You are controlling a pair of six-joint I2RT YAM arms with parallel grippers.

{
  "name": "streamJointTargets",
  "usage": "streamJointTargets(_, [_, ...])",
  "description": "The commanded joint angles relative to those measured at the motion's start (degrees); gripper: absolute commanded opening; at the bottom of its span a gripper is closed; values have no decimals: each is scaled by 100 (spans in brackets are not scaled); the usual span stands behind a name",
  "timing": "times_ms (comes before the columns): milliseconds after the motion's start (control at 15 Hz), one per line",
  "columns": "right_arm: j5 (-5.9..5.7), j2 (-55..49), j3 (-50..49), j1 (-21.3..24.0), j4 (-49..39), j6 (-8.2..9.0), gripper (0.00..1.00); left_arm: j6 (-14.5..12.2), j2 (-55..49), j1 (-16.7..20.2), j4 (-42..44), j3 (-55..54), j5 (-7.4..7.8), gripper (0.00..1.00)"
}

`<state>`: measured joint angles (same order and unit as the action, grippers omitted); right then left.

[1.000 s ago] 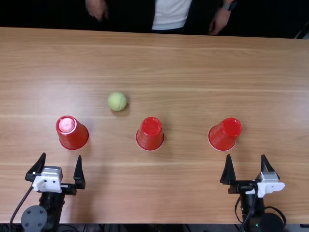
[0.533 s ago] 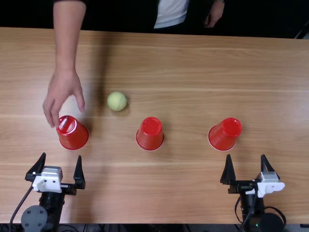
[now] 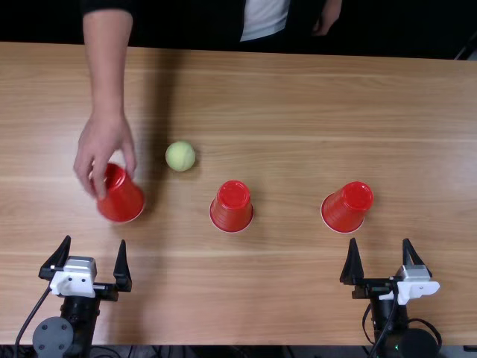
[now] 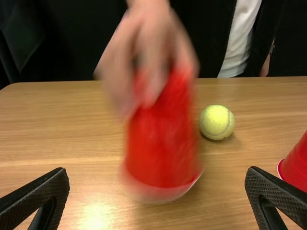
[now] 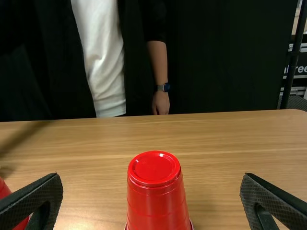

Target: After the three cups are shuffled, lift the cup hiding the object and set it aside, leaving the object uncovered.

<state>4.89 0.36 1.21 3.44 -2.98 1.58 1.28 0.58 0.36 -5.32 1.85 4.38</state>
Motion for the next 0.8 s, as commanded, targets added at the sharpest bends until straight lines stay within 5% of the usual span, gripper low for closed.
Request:
streamJointTargets(0, [-56,-36,-16,78,-33,10,100,-86,-58,-54,-37,-185,79,100])
streamJointTargets(733, [-56,-36,-16,78,-33,10,100,-86,-58,-54,-37,-185,79,100])
